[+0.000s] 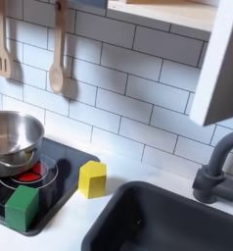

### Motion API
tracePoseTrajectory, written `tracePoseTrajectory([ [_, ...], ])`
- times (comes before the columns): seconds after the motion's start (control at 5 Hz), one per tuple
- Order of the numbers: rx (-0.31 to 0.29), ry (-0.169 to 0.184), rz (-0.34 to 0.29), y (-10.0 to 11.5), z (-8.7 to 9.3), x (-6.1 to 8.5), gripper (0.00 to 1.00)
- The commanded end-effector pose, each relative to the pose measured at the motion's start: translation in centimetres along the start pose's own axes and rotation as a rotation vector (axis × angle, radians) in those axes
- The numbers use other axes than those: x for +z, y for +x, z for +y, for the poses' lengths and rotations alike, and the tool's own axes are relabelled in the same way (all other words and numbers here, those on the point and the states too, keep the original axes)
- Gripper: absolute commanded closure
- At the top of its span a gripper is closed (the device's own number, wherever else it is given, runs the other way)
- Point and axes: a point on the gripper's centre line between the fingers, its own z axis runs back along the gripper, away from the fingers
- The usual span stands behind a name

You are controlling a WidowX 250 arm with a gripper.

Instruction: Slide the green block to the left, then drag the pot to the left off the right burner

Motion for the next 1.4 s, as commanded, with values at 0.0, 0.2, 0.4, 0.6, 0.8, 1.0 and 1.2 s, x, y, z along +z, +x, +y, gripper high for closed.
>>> tracePoseTrajectory([
  [0.0,0.007,-0.013,0.009,0.0,-0.1,0.3,1.00],
  [0.2,0.012,-0.017,0.009,0.0,0.0,0.4,1.00],
  [0.4,0.005,-0.022,0.038,-0.4,-0.2,0.7,1.00],
  [0.6,0.018,-0.045,0.157,-1.4,-0.6,1.2,1.00],
  [0.8,0.032,-0.066,0.246,-2.4,-1.3,1.7,1.00],
  [1.0,0.054,-0.086,0.452,-5.0,-1.9,2.4,1.00],
  [1.2,0.048,-0.099,0.558,-6.2,-2.4,3.3,1.00],
])
